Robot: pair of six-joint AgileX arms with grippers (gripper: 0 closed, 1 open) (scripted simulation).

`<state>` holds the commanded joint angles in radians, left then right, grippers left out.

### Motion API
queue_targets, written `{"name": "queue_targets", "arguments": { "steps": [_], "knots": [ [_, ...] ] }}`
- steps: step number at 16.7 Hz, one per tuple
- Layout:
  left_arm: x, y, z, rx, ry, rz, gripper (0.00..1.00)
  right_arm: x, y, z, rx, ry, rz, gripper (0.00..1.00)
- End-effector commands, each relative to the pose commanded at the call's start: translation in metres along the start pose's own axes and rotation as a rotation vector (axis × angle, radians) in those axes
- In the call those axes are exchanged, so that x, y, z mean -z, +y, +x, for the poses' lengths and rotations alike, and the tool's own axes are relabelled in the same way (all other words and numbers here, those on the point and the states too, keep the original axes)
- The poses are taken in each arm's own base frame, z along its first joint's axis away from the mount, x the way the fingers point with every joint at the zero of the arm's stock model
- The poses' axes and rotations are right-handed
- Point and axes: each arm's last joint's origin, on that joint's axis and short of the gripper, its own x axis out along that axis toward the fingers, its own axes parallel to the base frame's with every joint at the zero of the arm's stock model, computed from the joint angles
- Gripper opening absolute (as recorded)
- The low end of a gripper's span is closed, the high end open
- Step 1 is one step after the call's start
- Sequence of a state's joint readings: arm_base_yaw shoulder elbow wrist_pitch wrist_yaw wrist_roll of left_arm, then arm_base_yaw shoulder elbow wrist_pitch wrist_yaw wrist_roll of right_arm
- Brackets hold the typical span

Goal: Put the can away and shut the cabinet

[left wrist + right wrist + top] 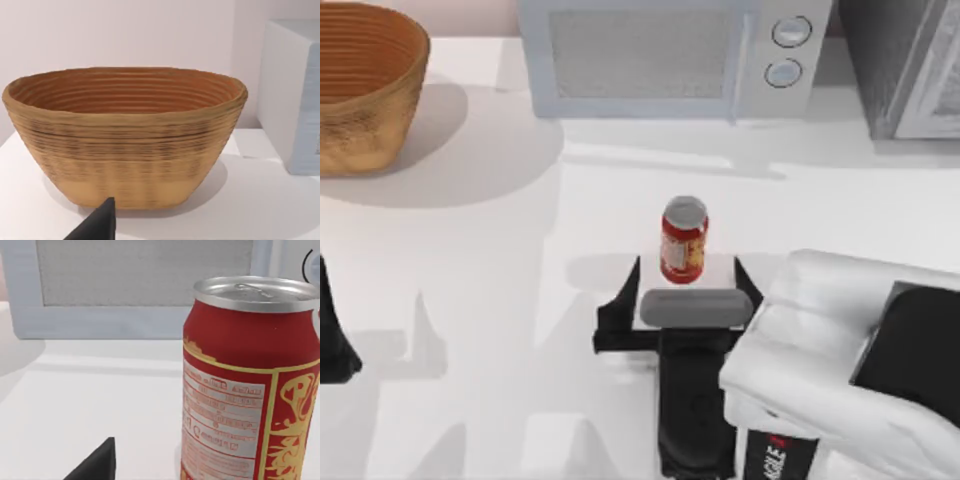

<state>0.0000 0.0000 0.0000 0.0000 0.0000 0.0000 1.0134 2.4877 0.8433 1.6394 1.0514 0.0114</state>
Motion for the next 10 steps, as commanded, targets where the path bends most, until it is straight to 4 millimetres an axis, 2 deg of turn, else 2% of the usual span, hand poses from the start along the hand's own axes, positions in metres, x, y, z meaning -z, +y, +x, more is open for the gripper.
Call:
{"name": "queue_targets", "arguments": {
  "steps": [6,10],
  "knots": [
    [0.0,0.0,0.0,0.0,0.0,0.0,1.0,0.0,-0.001,0.002,0.003,0.001,-0.002,1.0],
    [0.0,0.0,0.0,0.0,0.0,0.0,1.0,0.0,0.001,0.031,0.0,0.0,0.0,1.0]
  ]
}}
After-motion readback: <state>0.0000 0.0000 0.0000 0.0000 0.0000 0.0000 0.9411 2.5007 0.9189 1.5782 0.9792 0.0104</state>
